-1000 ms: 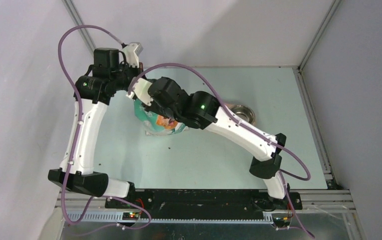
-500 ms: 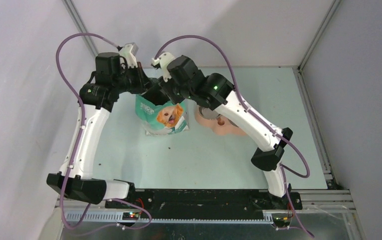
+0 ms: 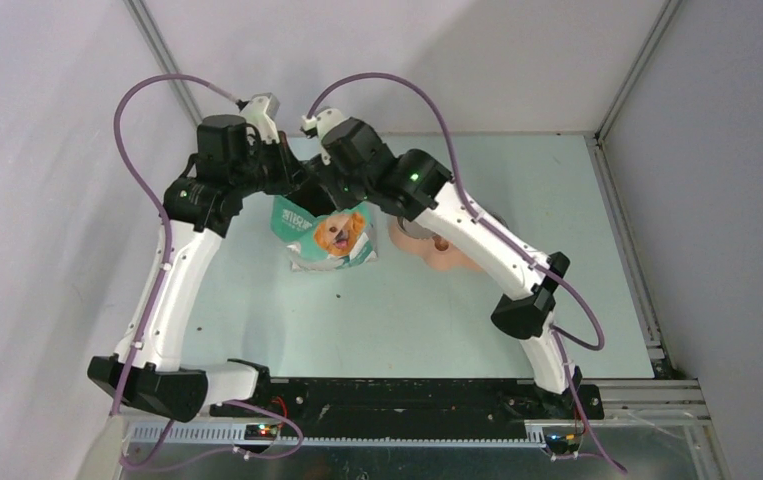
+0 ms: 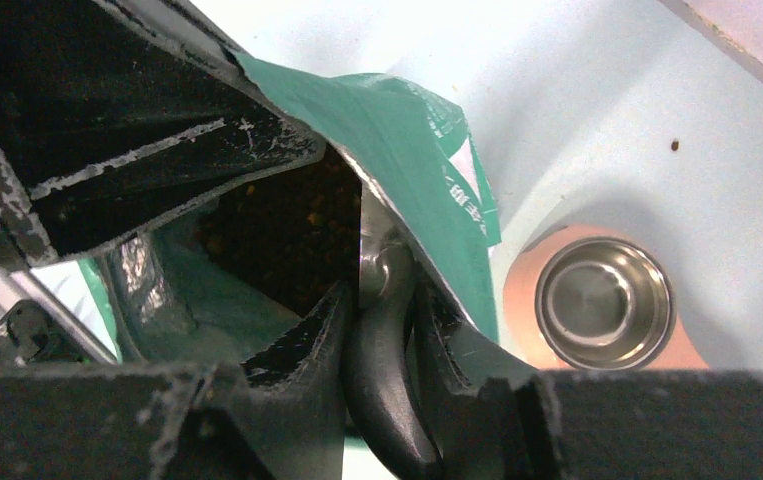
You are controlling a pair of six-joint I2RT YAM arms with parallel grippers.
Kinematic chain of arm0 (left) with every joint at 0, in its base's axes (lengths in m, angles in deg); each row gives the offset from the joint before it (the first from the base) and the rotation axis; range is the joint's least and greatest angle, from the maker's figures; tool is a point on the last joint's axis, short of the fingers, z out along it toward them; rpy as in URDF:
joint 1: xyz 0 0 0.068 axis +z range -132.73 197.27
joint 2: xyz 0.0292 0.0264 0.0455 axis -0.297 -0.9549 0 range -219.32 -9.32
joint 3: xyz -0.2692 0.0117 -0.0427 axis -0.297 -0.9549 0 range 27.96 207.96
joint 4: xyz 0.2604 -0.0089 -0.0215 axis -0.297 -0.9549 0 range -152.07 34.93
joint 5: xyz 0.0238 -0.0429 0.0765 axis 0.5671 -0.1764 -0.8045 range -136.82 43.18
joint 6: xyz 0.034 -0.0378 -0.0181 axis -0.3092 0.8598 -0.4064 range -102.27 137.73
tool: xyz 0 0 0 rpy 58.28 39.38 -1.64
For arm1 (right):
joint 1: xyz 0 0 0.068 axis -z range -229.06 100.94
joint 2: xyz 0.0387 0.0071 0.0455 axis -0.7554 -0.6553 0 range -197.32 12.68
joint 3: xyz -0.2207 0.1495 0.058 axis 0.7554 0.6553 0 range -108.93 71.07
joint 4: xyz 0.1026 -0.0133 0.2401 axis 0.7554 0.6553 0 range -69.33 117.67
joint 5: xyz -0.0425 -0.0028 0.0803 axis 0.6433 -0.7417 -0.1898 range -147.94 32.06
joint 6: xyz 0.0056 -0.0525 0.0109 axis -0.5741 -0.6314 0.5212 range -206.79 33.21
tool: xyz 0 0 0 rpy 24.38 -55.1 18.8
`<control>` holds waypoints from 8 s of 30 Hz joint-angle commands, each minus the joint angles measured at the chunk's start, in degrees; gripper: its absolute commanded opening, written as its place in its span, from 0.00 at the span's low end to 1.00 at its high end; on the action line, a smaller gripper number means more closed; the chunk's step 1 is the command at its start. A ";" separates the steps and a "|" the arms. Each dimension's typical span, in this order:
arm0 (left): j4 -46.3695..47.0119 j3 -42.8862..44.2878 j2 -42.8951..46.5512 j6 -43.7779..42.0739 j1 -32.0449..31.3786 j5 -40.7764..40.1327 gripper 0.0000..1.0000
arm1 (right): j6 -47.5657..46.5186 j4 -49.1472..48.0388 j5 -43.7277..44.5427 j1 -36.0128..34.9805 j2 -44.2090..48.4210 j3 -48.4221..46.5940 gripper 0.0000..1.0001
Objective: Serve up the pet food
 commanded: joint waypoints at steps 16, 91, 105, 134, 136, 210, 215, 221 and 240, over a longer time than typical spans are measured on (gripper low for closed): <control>-0.82 -2.91 -4.73 5.18 0.74 -6.71 0.00 | 0.40 6.70 -16.62 -1.49 -8.79 8.12 0.00; -12.14 18.15 -5.20 -32.63 -3.31 -6.24 0.00 | 23.74 -10.56 -48.92 25.98 16.64 9.50 0.00; -12.15 18.65 -4.65 -32.28 -3.40 -6.57 0.00 | 32.83 -16.07 -57.39 28.62 16.12 16.90 0.00; -11.63 17.49 -5.38 -36.18 -3.22 -12.97 0.00 | 51.59 -40.77 -81.60 39.78 17.68 32.53 0.00; -11.35 16.23 -4.86 -36.29 -3.22 -13.14 0.00 | 53.67 -44.52 -83.07 41.00 19.09 35.48 0.00; -11.81 10.42 3.37 -31.06 -3.05 -7.13 0.00 | -19.60 -21.07 -26.51 58.84 47.76 73.48 0.00; -11.55 12.03 2.38 -30.24 -3.07 -6.08 0.00 | -24.44 -18.25 -19.81 51.89 50.60 70.87 0.00; -12.01 14.25 0.44 -29.17 -3.14 -4.65 0.00 | -27.66 -9.56 -19.97 51.39 49.74 59.14 0.00; -7.84 14.31 2.04 -17.69 -5.08 4.40 0.00 | 2.78 -2.71 -49.13 34.29 39.57 18.07 0.00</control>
